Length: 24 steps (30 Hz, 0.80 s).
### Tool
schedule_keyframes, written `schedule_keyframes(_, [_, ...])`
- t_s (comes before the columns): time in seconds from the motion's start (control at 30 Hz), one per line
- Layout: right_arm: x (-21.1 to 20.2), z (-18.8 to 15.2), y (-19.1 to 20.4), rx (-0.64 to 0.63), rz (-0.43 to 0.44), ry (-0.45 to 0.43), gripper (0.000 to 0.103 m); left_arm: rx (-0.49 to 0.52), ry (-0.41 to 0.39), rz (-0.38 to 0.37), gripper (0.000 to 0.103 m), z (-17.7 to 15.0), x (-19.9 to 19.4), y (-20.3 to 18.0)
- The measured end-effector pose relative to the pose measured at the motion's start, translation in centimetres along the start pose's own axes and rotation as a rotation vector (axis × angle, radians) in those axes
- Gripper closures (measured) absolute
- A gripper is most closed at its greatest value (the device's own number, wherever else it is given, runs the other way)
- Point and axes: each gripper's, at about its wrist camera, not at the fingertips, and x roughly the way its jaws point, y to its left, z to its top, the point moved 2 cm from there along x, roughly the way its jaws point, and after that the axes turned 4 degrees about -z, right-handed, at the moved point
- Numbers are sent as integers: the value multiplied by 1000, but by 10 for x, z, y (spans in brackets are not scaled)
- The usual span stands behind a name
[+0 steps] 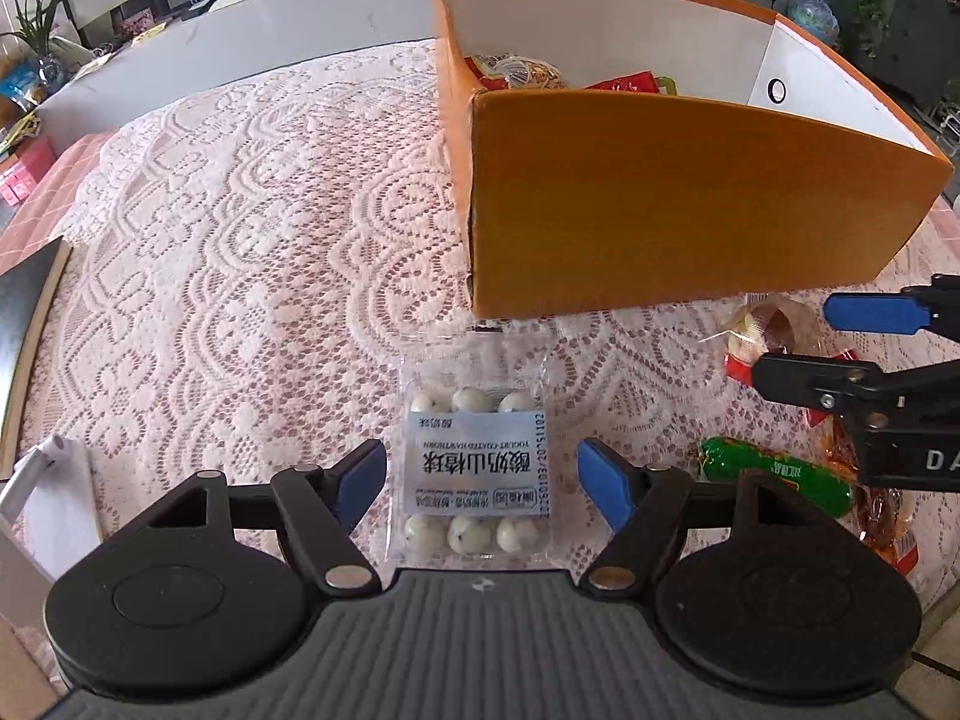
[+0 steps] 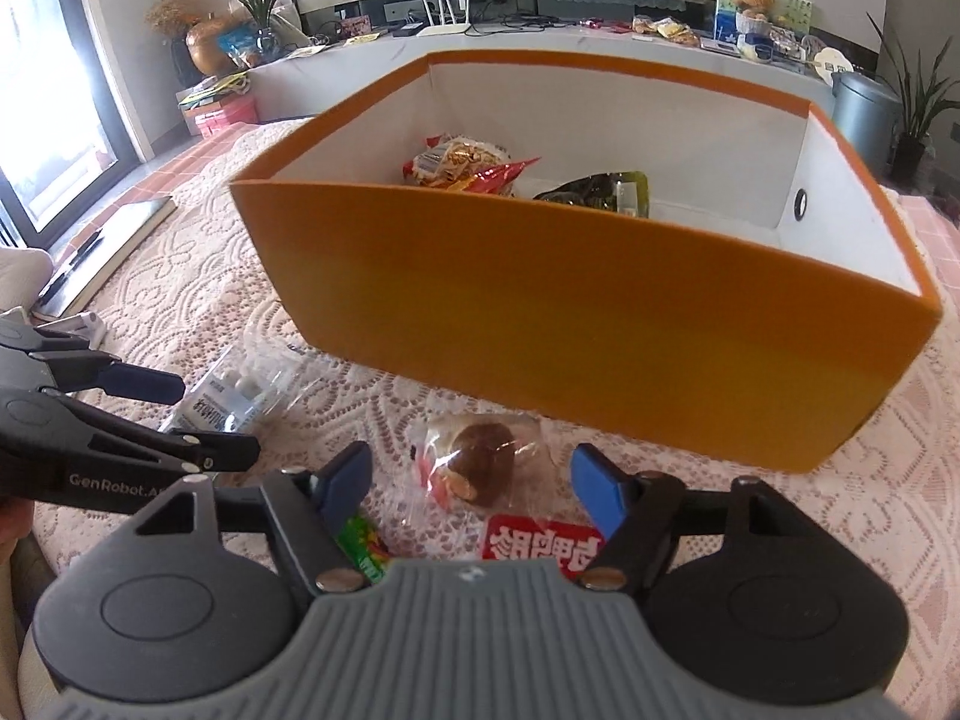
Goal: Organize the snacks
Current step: 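Grasp the yogurt-ball packet with the left tool while the right tool grasps the small brown-filled packet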
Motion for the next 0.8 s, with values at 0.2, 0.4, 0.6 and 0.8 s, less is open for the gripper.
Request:
schedule_keyframes(0.2, [12,-1,-3,17,14,8,46,-12,7,1,22,2,7,2])
schedule_keyframes(0.4, [17,-3,-1,10,26,-5,49,-37,0,-8,32,0,11,6])
schedule_keyframes(0.6, [18,-4,0,-2,27,-13,53,-41,-9,2,36,0,11,3])
schedule_keyframes(0.8, [14,-3,0,6,25,-18,63,-69,-19,13,37,0,4,-1])
